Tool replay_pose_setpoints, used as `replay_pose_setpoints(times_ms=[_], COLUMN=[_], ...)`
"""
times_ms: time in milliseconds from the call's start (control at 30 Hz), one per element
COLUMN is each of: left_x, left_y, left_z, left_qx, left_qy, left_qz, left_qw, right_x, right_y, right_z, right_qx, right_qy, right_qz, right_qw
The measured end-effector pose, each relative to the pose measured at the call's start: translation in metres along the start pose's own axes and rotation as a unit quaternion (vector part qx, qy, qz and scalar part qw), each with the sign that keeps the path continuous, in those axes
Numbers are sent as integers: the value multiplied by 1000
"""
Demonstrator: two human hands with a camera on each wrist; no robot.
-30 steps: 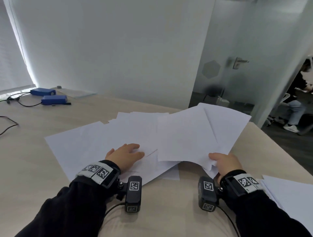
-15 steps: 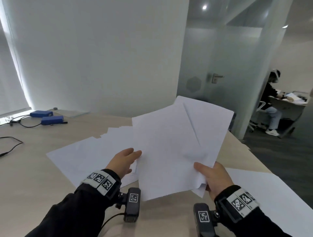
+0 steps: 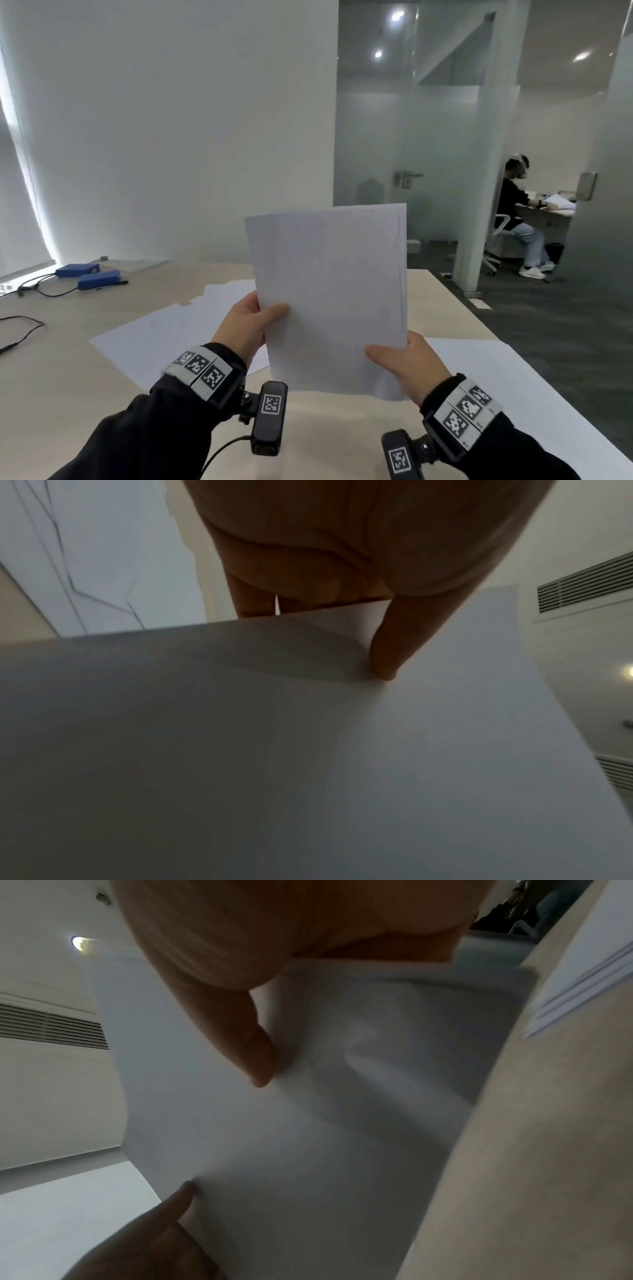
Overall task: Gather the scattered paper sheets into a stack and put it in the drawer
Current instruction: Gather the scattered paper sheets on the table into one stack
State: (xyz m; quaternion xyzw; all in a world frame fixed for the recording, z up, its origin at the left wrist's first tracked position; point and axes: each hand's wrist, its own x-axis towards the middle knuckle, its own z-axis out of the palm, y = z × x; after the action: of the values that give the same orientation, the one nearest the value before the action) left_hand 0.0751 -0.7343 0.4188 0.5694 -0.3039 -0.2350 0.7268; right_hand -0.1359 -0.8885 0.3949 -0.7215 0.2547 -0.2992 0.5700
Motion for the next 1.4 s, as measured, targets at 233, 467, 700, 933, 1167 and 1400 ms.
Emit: replay_pose_setpoints(times_ms=[233,467,700,933,1167,1400], left_x=[-24,-35,-44,-49,-49,-63], left_y=[-42,-49,-57,-93,-112,-77], left_z=[29,65,148,214,221,154], left_qx=[36,52,134,194,180,201], left_qy=[-11,9,-123,-216,-211,-180], left_qz=[-34,-69,-142,-187,-234,-123], left_qw=[999,996,973,938,932,955], right_x=[-21,-38,-52,-69,-70,-53], right_y=[30,33,29,55,75,65], right_z=[-15,-42,-135,-202,-220,-190], right_qx=[5,-77,-116,-246,-295,-389], right_qy=[40,71,233,250,241,242], right_qz=[19,33,55,155,226,179], right_qw=[999,994,964,924,896,870])
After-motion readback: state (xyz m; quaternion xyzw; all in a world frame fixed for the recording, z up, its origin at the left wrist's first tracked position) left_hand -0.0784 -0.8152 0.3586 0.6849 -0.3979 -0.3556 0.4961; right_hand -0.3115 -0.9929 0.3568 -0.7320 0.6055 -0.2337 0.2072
